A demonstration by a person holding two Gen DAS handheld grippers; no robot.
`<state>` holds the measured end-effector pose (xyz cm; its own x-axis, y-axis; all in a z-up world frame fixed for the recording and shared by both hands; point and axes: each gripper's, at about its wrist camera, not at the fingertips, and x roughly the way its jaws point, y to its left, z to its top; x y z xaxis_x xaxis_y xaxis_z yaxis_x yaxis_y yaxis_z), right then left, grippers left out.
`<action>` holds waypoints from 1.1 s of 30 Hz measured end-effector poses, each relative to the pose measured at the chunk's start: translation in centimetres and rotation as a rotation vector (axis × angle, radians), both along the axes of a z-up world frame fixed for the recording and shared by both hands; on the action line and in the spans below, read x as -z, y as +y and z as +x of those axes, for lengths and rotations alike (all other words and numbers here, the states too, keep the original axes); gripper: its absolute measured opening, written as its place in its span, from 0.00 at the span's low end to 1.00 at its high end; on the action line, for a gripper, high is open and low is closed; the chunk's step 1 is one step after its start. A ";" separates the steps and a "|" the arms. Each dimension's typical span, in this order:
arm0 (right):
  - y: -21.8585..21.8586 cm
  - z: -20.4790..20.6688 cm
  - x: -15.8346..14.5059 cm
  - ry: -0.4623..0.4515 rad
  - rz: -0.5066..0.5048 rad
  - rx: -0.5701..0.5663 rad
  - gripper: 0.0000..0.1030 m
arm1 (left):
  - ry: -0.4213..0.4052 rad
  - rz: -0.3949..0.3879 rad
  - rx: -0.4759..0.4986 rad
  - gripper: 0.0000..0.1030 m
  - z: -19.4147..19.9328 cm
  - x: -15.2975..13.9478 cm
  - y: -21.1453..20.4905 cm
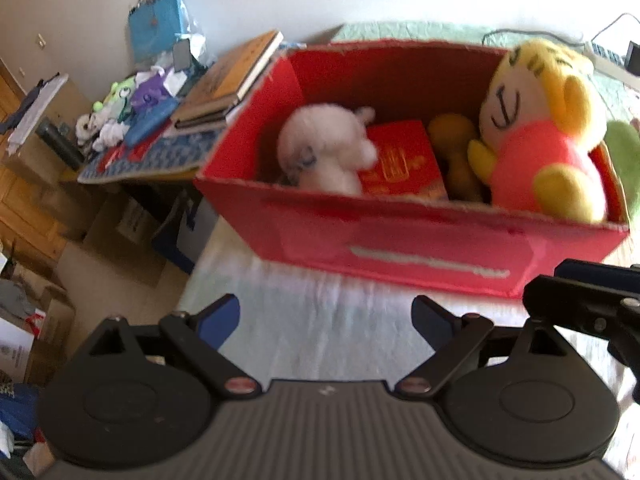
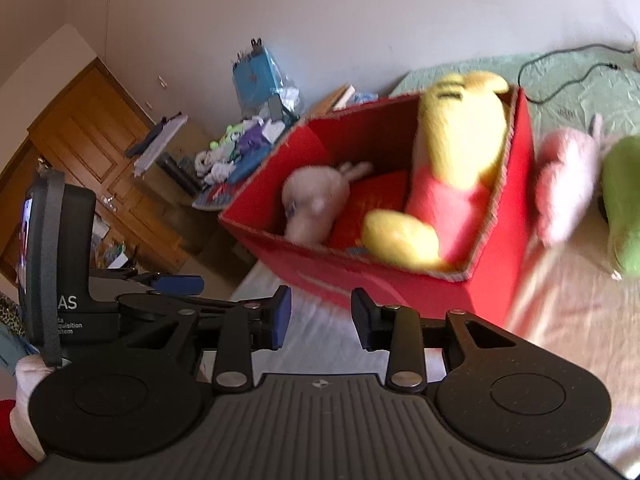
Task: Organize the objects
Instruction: 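Withdraw the right gripper from the box toward the remaining plush toys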
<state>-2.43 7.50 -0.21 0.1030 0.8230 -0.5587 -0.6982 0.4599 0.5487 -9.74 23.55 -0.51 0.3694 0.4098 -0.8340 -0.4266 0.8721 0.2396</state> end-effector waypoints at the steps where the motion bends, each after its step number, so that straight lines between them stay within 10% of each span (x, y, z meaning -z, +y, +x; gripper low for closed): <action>1: -0.3 0.0 0.2 0.008 -0.010 -0.003 0.35 | 0.009 -0.003 0.001 0.90 0.0 0.3 -0.4; 33: -14.2 3.2 5.0 0.172 -0.219 0.274 0.35 | 0.152 -0.074 0.364 0.90 4.4 5.1 -16.6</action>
<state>0.82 -6.68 -5.22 0.1920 0.6375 -0.7462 -0.4392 0.7357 0.5155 -5.35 6.97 -5.65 0.3497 0.2120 -0.9126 -0.0516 0.9769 0.2072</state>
